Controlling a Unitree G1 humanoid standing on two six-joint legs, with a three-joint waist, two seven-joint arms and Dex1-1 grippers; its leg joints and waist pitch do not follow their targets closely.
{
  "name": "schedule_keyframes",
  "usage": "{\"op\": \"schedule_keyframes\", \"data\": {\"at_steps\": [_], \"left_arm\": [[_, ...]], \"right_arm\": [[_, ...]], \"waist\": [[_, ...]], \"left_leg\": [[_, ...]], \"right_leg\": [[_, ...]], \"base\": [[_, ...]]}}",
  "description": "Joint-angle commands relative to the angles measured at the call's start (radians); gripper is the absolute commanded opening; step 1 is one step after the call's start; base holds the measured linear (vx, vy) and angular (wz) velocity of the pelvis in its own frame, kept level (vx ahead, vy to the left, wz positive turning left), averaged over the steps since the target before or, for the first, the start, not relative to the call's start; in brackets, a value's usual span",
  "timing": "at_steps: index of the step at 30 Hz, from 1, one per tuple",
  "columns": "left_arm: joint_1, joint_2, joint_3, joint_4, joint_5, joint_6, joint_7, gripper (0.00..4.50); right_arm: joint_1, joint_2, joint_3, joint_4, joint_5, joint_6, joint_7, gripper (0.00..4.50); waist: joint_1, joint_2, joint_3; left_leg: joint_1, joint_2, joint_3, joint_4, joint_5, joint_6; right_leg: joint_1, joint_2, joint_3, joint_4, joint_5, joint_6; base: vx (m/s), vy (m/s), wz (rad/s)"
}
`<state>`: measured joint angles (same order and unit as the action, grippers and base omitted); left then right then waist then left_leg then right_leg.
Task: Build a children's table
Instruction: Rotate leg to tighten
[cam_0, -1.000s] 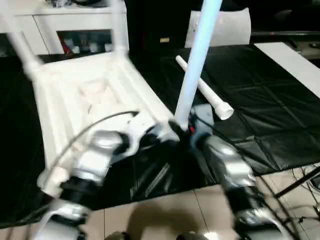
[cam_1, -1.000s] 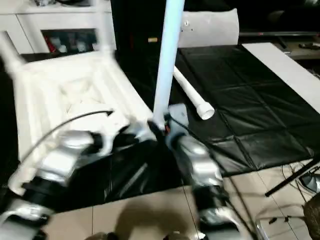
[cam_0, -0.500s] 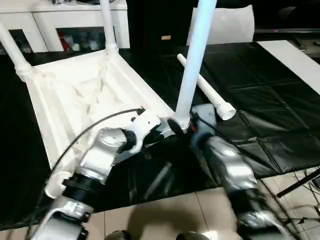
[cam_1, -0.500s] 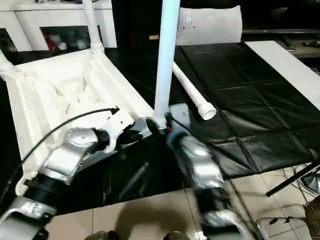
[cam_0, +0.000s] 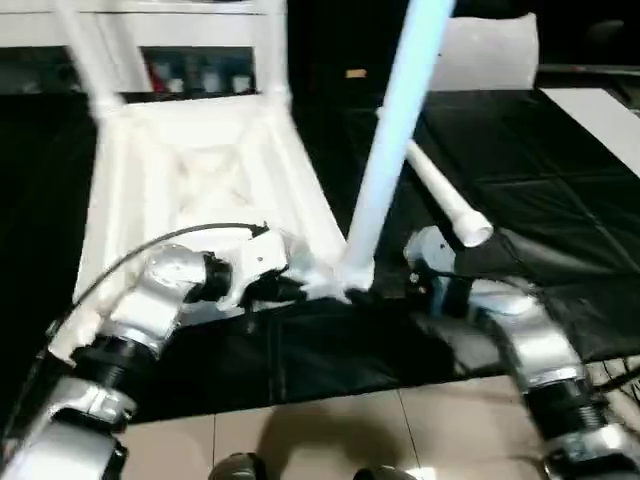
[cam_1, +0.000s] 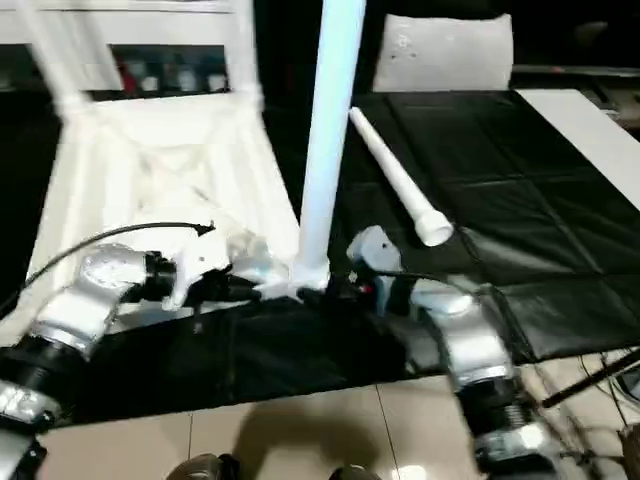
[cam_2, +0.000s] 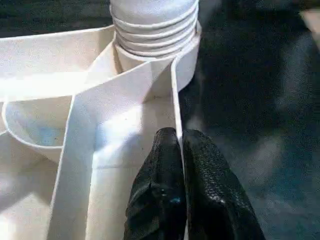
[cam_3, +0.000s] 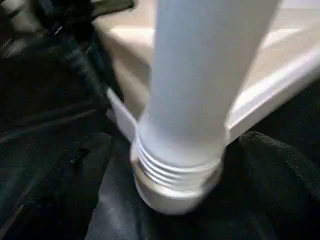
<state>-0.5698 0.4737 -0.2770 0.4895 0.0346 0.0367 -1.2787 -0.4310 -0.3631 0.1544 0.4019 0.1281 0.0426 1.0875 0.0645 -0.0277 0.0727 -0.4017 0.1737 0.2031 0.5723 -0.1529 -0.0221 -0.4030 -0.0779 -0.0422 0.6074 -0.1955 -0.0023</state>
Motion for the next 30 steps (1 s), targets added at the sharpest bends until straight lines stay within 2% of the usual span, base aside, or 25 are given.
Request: {"op": "schedule_keyframes", "data": {"at_steps": [1, 3, 6, 12, 17, 22, 23, 25, 27, 28, 29, 30], "left_arm": [[-0.021, -0.004, -0.07, -0.001, 0.003, -0.048, -0.118, 0.0], [-0.021, -0.004, -0.07, -0.001, 0.003, -0.048, -0.118, 0.0], [-0.04, 0.003, -0.091, 0.026, 0.009, -0.098, -0.173, 0.0], [-0.068, 0.004, -0.108, 0.068, 0.012, -0.15, -0.211, 0.0], [-0.09, 0.006, -0.118, 0.1, 0.012, -0.181, -0.248, 0.0], [-0.097, 0.006, -0.118, 0.118, 0.015, -0.195, -0.253, 0.0], [-0.097, 0.006, -0.116, 0.12, 0.014, -0.195, -0.252, 0.0], [-0.097, 0.006, -0.114, 0.123, 0.012, -0.192, -0.251, 0.0], [-0.085, 0.004, -0.101, 0.11, -0.003, -0.169, -0.239, 0.0], [-0.06, -0.006, -0.069, 0.076, -0.029, -0.111, -0.191, 0.0], [-0.046, -0.012, -0.055, 0.054, -0.039, -0.08, -0.162, 0.0], [-0.032, -0.02, -0.041, 0.033, -0.037, -0.049, -0.113, 0.0]], "right_arm": [[-0.016, -0.014, 0.021, 0.015, 0.015, -0.009, 0.067, 4.46], [-0.016, -0.014, 0.021, 0.015, 0.015, -0.009, 0.067, 4.46], [-0.043, -0.019, 0.041, 0.043, 0.016, 0.002, 0.139, 4.08], [-0.067, -0.02, 0.063, 0.07, 0.021, -0.003, 0.184, 3.56], [-0.087, -0.013, 0.073, 0.108, 0.013, -0.03, 0.214, 3.04], [-0.088, -0.012, 0.079, 0.113, 0.017, -0.024, 0.234, 2.8], [-0.086, -0.01, 0.079, 0.112, 0.02, -0.02, 0.236, 2.79], [-0.083, -0.008, 0.079, 0.109, 0.025, -0.014, 0.239, 2.75], [-0.064, -0.002, 0.076, 0.081, 0.045, 0.018, 0.239, 2.75], [-0.028, 0.02, 0.066, 0.033, 0.082, 0.081, 0.214, 2.75], [-0.01, 0.036, 0.059, 0.011, 0.097, 0.109, 0.189, 2.75], [0.007, 0.059, 0.052, -0.008, 0.103, 0.131, 0.149, 2.74]], "waist": [[0.001, 0.002, -0.061], [0.008, 0.002, -0.063], [0.021, 0.001, -0.066], [0.029, -0.001, -0.065], [0.03, -0.002, -0.065], [0.031, -0.003, -0.067], [0.032, 0.002, -0.068], [0.032, 0.0, -0.068], [0.033, 0.0, -0.069], [0.035, 0.01, -0.07], [0.035, 0.005, -0.071], [0.035, 0.01, -0.073]], "left_leg": [[0.041, 0.065, -0.022, -0.062, -0.245, 0.038], [0.042, 0.067, -0.021, -0.062, -0.229, 0.04], [0.04, 0.066, -0.02, -0.058, -0.202, 0.049], [0.042, 0.067, -0.021, -0.059, -0.227, 0.041], [0.042, 0.068, -0.022, -0.061, -0.245, 0.023], [0.04, 0.068, -0.021, -0.058, -0.221, 0.034], [0.04, 0.068, -0.022, -0.058, -0.215, 0.034], [0.04, 0.068, -0.021, -0.058, -0.214, 0.036], [0.04, 0.068, -0.021, -0.057, -0.214, 0.037], [0.041, 0.069, -0.021, -0.058, -0.206, 0.035], [0.041, 0.07, -0.021, -0.058, -0.209, 0.036], [0.041, 0.071, -0.022, -0.06, -0.211, 0.033]], "right_leg": [[0.032, -0.068, 0.043, -0.07, -0.165, -0.238], [0.032, -0.069, 0.043, -0.065, -0.142, -0.246], [0.035, -0.069, 0.041, -0.06, -0.1, -0.257], [0.033, -0.072, 0.04, -0.062, -0.148, -0.254], [0.032, -0.073, 0.04, -0.061, -0.166, -0.25], [0.035, -0.074, 0.039, -0.058, -0.135, -0.258], [0.035, -0.073, 0.039, -0.056, -0.126, -0.26], [0.035, -0.073, 0.038, -0.056, -0.118, -0.264], [0.036, -0.072, 0.038, -0.055, -0.113, -0.268], [0.038, -0.07, 0.038, -0.051, -0.094, -0.273], [0.036, -0.071, 0.038, -0.053, -0.092, -0.273], [0.038, -0.072, 0.039, -0.049, -0.082, -0.276]], "base": [[0.0, 0.0, 0.0], [0.0, 0.0, 0.0], [0.0, 0.0, 0.0], [0.0, 0.0, 0.0], [0.0, 0.0, 0.0], [0.0, 0.0, 0.0], [0.0, 0.0, 0.0], [0.0, 0.0, 0.0], [0.0, 0.0, 0.0], [0.0, 0.0, 0.0], [0.0, 0.0, 0.0], [0.0, 0.0, 0.0]]}}
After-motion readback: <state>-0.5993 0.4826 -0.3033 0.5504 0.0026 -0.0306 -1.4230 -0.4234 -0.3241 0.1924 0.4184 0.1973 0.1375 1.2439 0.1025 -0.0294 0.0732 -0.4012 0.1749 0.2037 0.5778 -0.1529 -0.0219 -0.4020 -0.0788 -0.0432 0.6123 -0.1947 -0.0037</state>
